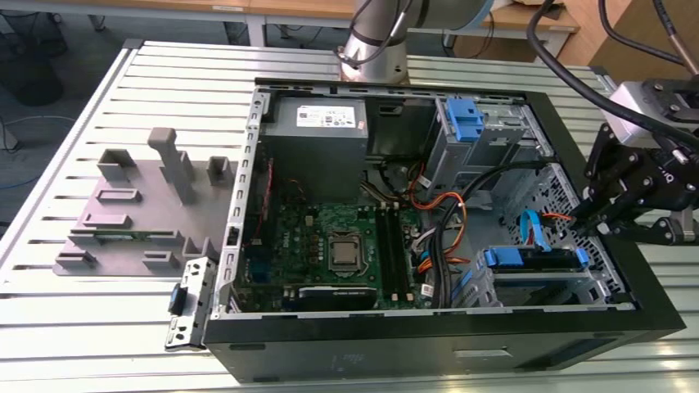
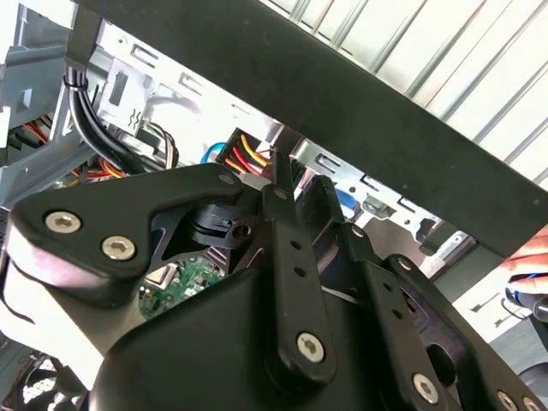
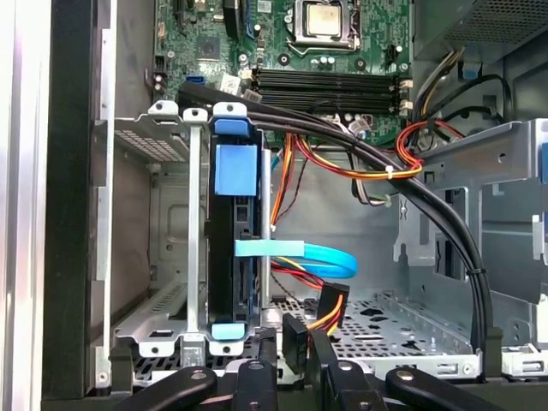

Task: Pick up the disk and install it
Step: 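Insert the second disk wire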

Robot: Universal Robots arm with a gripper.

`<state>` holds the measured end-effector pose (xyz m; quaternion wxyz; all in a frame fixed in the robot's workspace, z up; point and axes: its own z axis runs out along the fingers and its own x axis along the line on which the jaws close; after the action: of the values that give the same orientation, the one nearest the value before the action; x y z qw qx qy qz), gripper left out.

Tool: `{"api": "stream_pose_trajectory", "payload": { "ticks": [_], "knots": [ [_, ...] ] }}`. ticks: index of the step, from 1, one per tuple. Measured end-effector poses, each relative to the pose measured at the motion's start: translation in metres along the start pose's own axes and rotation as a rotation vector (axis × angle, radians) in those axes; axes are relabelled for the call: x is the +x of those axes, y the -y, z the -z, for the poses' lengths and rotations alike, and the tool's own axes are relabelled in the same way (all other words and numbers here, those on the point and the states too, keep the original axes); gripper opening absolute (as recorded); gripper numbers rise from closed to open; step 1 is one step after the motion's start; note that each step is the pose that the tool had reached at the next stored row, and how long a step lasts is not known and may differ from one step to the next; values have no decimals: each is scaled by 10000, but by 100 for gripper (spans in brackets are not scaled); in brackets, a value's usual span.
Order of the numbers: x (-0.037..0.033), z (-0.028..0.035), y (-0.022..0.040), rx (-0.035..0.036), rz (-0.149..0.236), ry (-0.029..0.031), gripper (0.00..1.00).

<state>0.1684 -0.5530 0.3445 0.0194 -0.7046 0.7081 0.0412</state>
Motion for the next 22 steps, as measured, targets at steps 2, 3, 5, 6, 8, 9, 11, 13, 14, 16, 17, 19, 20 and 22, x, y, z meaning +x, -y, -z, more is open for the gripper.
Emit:
{"api": "stream_pose_trajectory", "payload": {
  "ticks": [2,3,5,6,8,9,11,13,14,16,17,19,20,22],
  "knots": [
    [1,-21,1,0,0,-2,30],
    [1,-21,1,0,0,-4,30],
    [1,-21,1,0,0,-5,30],
    [2,-21,1,0,0,-5,30],
    [1,-23,0,0,0,-3,30],
    [1,-27,-6,0,0,1,30],
    [2,-29,-23,0,0,0,30],
    [2,-28,-24,0,2,-4,30],
    [2,-28,-25,0,2,-4,30],
    [2,-28,-26,0,0,-3,30],
    [2,-28,-26,0,0,-3,30],
    [2,-28,-26,0,1,-3,30],
    [2,-28,-26,0,1,-3,30],
    [2,-28,-26,0,0,-3,30]
  ]
}}
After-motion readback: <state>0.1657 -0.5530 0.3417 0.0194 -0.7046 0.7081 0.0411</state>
